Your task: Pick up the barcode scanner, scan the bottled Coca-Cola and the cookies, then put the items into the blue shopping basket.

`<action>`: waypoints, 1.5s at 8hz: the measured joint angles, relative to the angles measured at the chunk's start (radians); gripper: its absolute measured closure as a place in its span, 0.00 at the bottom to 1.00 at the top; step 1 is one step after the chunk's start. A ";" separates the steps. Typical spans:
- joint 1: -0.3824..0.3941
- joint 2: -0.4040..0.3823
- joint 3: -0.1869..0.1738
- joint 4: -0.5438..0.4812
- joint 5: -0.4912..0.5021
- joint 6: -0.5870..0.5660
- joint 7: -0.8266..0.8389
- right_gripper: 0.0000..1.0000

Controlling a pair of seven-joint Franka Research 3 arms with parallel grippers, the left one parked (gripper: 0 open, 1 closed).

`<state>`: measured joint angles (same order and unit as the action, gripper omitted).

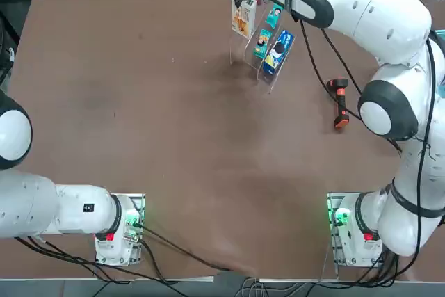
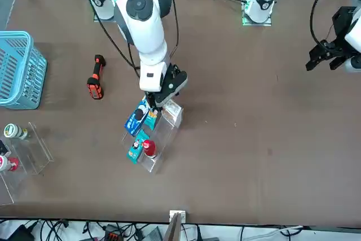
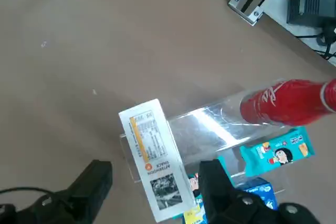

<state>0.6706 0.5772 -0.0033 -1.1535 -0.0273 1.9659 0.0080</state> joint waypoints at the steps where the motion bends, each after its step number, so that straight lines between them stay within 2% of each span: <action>1: 0.000 0.005 -0.001 0.002 0.000 0.005 -0.011 0.00; 8: -0.002 0.054 -0.006 0.002 -0.001 0.032 -0.034 0.00; 10: -0.002 0.065 -0.006 0.002 -0.001 0.034 -0.034 0.03; 11: -0.002 0.066 -0.006 0.002 -0.001 0.034 -0.034 0.15; 12: -0.001 0.066 -0.006 0.002 0.000 0.034 -0.034 0.40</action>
<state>0.6695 0.6433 -0.0094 -1.1511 -0.0275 2.0002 -0.0258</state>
